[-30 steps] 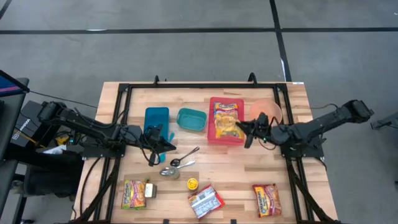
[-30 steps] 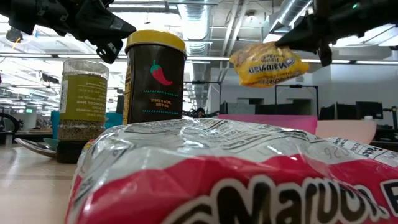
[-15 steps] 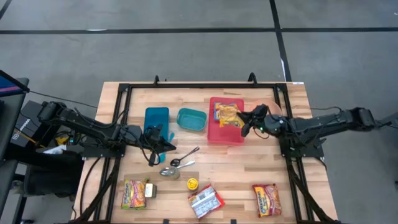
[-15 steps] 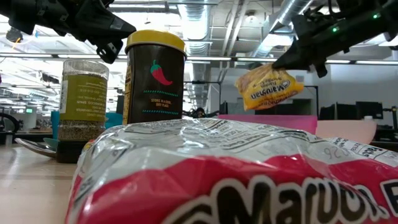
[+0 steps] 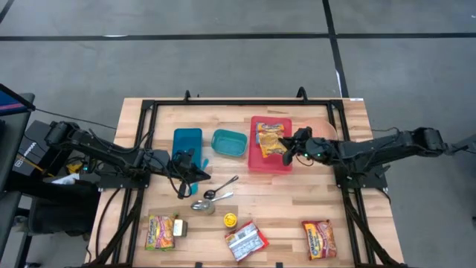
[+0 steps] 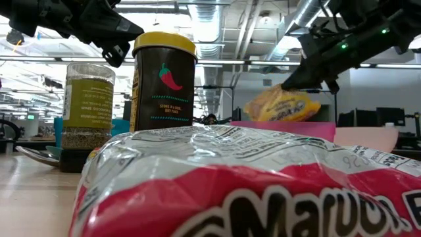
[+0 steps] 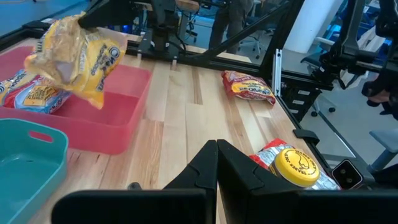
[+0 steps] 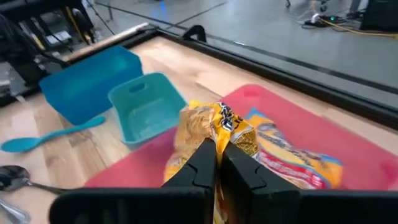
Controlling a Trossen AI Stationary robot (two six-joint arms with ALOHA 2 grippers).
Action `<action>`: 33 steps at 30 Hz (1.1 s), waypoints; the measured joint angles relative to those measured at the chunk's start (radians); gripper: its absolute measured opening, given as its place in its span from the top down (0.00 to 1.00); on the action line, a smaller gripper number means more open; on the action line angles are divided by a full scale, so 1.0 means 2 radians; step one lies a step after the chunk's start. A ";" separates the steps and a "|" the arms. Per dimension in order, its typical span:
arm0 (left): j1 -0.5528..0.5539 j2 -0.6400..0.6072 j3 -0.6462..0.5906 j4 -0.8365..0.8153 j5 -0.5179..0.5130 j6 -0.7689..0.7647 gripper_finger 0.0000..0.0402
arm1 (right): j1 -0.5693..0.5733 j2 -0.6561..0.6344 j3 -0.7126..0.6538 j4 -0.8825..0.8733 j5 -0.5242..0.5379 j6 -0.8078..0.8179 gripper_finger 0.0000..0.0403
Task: Pick & Place Food Item
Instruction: Put the yellow noodle pack into the red bin
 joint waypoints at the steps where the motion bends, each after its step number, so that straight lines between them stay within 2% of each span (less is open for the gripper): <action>1: 0.000 0.000 0.000 0.000 0.000 0.000 1.00 | 0.000 0.009 0.000 0.010 -0.004 0.000 0.98; 18: 0.000 0.000 0.000 0.000 0.001 0.000 1.00 | -0.029 0.128 0.000 0.094 -0.018 0.020 0.98; 33: 0.000 0.000 0.000 -0.001 0.002 0.000 1.00 | -0.032 0.132 0.000 0.083 -0.018 0.032 0.96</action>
